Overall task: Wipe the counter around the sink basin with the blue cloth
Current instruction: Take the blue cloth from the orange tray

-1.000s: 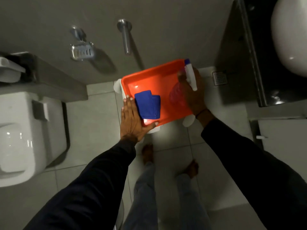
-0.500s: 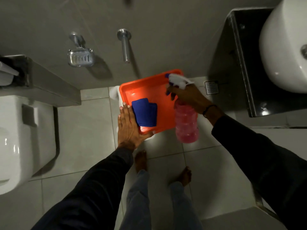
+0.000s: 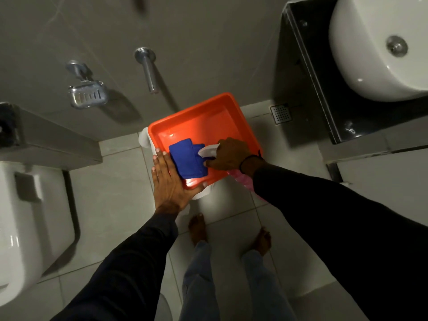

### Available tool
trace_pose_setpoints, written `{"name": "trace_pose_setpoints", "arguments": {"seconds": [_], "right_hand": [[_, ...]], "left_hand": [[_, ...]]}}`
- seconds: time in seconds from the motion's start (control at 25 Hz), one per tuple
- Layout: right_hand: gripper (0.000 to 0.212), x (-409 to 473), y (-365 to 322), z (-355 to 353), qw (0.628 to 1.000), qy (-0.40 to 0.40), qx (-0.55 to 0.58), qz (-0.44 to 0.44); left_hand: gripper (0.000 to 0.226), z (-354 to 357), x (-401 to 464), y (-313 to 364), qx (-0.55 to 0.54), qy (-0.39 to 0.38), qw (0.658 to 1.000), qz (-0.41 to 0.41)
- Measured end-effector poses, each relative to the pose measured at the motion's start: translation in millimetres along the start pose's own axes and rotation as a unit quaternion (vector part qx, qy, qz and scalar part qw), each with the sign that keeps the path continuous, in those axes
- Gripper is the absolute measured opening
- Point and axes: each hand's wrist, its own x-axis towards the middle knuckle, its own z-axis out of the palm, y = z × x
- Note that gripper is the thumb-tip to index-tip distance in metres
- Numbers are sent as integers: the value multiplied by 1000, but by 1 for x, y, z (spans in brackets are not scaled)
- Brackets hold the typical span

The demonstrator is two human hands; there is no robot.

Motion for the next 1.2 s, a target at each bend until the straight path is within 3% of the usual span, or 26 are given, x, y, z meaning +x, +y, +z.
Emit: {"name": "trace_pose_setpoints", "arguments": {"seconds": [0.28,0.72,0.84,0.92,1.04,1.2], "right_hand": [[65,-6,3,-2,995,70,46,45],[66,-11,2,-14,995,53,64,63],[62,-17,1,-35,985,110,123,46],[54,-17,3,-64,967,170,186,26],[42,-11,9,-100,877,298,370,71],[17,-7,11,-92,812,450,373,22]], "left_hand": [[144,-4,-2,3,7,-10,1000,4],[144,-7,-1,5,5,-22,1000,-3],[144,-7,-1,4,-1,-20,1000,-2],[145,-6,-2,4,0,-17,1000,3],[146,-6,-2,4,4,-19,1000,2],[146,-6,-2,4,8,-19,1000,1]]}}
